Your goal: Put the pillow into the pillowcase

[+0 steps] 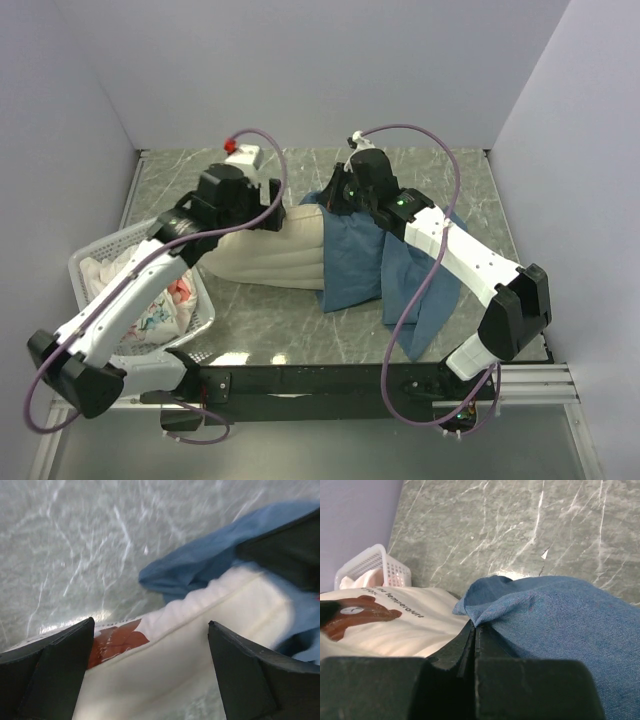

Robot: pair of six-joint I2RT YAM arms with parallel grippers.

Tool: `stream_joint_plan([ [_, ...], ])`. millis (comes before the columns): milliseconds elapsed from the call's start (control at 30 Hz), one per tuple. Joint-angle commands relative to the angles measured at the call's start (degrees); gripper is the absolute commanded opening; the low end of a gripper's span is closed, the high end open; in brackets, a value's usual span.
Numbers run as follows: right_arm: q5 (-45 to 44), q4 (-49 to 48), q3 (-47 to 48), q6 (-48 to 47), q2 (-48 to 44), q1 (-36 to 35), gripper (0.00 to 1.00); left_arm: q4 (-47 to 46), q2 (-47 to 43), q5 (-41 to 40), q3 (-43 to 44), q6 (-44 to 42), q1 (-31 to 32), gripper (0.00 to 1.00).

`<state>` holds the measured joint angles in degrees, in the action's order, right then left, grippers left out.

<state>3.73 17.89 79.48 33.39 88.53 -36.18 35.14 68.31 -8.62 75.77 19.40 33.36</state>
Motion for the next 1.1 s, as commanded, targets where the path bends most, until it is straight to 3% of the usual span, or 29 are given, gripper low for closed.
stream_joint_plan([
  [0, 2.16, 3.20, 1.72, -0.69, -0.55, -0.82, 0.00, -0.15, 2.96, 1.76, -4.66, -4.11, 0.21, 0.99],
  [167, 1.37, 6.28, 6.47, -2.10, 2.78, -0.73, 0.00, -9.19, -0.81, 9.75, -10.27, -4.54, 0.21, 0.98],
  [267, 2.16, 6.80, 8.05, -2.45, 3.23, -0.73, 0.00, -10.35, 1.54, 12.40, -10.03, -4.37, 0.30, 0.66],
  [300, 2.16, 6.98, 8.67, -2.71, 3.05, -0.90, 0.01, -10.18, 2.60, 12.31, -9.68, -4.19, 0.21, 0.32],
  [367, 1.90, 7.25, 9.02, -3.24, 1.31, -0.91, 0.08, -10.00, 5.67, 11.70, -8.97, -2.71, 0.30, 0.01],
  [467, -0.12, 7.07, 8.67, -4.29, -2.64, -0.91, 0.30, -11.66, 8.58, 9.51, -9.50, 2.47, 0.21, 0.01],
  [500, -0.73, 7.42, 8.41, -4.64, -3.71, -0.91, 0.42, -12.45, 8.94, 9.07, -9.85, 3.70, 0.21, 0.01],
  [700, -11.09, 10.76, 5.44, -5.70, -12.75, -3.01, 0.78, -14.39, 10.79, 6.80, -11.43, 9.78, 0.30, 0.01],
  [900, -26.47, 13.93, -0.63, -2.98, -18.04, -11.96, 0.79, -15.53, 11.23, 7.30, -11.43, 11.19, 0.21, 0.01],
  [1067, -33.59, 14.72, -2.84, -1.05, -11.64, -15.32, 0.79, -15.89, 11.32, 7.92, -11.26, 11.63, 0.21, 0.01],
])
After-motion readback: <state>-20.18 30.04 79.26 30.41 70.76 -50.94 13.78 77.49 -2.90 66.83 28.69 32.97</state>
